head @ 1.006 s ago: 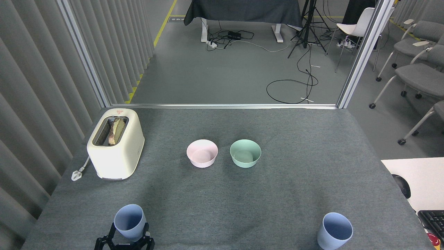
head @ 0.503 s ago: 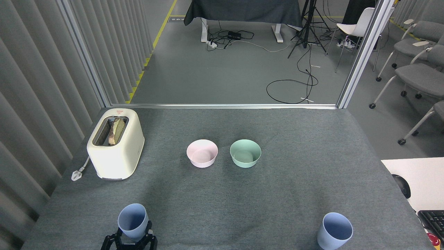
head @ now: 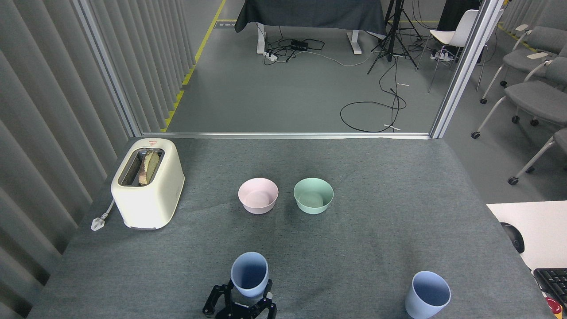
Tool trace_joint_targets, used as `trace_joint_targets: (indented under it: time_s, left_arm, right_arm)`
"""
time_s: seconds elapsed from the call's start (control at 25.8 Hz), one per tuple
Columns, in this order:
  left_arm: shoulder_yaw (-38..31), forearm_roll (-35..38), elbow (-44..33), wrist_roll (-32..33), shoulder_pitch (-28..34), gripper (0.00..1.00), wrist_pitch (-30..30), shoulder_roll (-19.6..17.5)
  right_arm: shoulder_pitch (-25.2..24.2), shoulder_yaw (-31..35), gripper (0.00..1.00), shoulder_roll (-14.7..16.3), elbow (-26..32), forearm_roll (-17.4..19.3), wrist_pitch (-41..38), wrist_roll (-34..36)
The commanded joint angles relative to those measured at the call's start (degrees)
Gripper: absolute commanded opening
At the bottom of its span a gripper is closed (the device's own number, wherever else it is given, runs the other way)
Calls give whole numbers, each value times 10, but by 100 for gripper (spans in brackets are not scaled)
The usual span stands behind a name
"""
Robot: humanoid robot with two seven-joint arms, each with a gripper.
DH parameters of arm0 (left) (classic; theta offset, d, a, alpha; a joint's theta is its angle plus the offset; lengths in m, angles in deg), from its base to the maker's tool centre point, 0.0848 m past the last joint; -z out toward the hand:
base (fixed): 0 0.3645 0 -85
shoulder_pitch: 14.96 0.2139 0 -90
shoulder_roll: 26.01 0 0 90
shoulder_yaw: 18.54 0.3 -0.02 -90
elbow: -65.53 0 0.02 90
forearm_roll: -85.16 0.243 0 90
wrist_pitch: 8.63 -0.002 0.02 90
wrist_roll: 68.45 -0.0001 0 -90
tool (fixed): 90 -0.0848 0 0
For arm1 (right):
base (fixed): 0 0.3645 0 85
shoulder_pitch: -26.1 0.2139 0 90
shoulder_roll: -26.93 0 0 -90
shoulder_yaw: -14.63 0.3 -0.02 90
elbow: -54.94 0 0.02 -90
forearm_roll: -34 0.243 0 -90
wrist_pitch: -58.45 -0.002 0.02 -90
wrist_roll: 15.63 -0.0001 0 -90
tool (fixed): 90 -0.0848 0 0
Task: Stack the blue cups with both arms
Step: 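Slide the held blue cup toward the middle of the table and release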
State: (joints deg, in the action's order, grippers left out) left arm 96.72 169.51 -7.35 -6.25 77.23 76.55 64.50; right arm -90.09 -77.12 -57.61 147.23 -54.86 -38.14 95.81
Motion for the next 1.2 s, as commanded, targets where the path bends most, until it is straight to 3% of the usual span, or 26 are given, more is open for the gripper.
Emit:
trace_joint_targets:
  time_s: [0.0, 0.19, 0.58, 0.7, 0.81, 1.16]
  left_arm:
    - [30, 25, 50, 0, -28, 58, 0, 43]
    - [37, 26, 103, -1, -55, 58, -1, 53]
    - [37, 28, 127, -4, -58, 58, -13, 46]
    - [37, 28, 128, -7, -58, 66, -13, 45]
    - [37, 27, 132, -9, -59, 99, -13, 46]
    - [46, 27, 129, -9, -52, 100, -4, 44]
  right_arm:
    - [0, 1, 100, 1, 0, 0, 0, -2]
    - [0, 0, 100, 1, 0, 0, 0, -2]
    - [0, 1, 100, 1, -4, 0, 0, 0]
    - [0, 0, 100, 0, -4, 0, 0, 0]
    - [0, 0, 100, 0, -4, 0, 0, 0]
    - [0, 1, 100, 0, -6, 1, 1, 0]
